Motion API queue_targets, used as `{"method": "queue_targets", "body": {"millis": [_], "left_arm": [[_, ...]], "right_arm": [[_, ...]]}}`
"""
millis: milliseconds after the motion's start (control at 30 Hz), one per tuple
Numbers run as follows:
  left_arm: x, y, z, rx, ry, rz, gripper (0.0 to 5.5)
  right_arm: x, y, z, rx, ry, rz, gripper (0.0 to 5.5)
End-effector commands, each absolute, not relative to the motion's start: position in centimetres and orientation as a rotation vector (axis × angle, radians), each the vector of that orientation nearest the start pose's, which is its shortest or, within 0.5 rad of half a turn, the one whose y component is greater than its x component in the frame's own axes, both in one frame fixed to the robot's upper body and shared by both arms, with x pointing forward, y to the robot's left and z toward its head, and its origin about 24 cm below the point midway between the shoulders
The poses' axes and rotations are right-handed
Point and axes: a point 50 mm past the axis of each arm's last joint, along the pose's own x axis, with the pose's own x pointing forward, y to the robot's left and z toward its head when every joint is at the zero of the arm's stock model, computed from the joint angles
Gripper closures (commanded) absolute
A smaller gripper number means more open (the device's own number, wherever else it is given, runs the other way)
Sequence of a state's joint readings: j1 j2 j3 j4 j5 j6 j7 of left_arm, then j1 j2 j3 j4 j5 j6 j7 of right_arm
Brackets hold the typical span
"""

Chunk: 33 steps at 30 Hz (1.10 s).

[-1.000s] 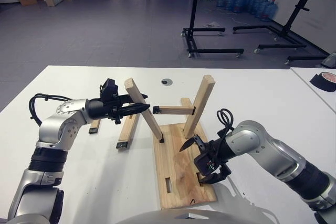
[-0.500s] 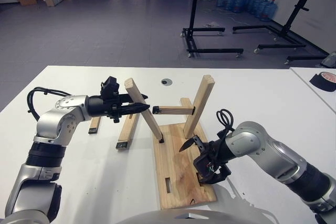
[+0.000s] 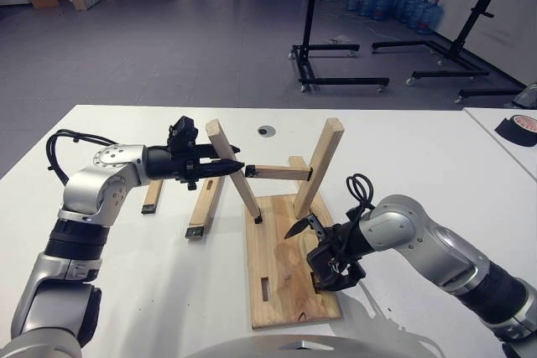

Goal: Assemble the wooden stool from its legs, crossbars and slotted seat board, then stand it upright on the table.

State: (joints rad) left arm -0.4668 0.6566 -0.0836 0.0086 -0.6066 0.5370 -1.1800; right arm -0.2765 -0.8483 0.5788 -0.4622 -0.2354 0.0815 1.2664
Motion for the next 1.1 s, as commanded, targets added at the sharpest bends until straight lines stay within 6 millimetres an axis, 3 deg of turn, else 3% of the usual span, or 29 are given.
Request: {"method": "queue_targets", "body": {"millis": [33, 867, 1100], "left_arm": [[27.9, 17.9, 11.1, 0.093, 0.396, -1.296, 3.48], [28.8, 18.7, 16.2, 0.087, 0.267, -1.288, 3.48], [28.7, 18.4, 16.8, 0.121, 0.237, -1.351, 3.48]], "right_arm": [[19.1, -13.0, 6.7, -1.238, 0.410, 1.758, 0.10], [19.1, -13.2, 6.3, -1.261, 0.415, 1.762, 0.10], [19.2, -13.0, 6.3, -1.262, 0.405, 1.754, 0.10]]}}
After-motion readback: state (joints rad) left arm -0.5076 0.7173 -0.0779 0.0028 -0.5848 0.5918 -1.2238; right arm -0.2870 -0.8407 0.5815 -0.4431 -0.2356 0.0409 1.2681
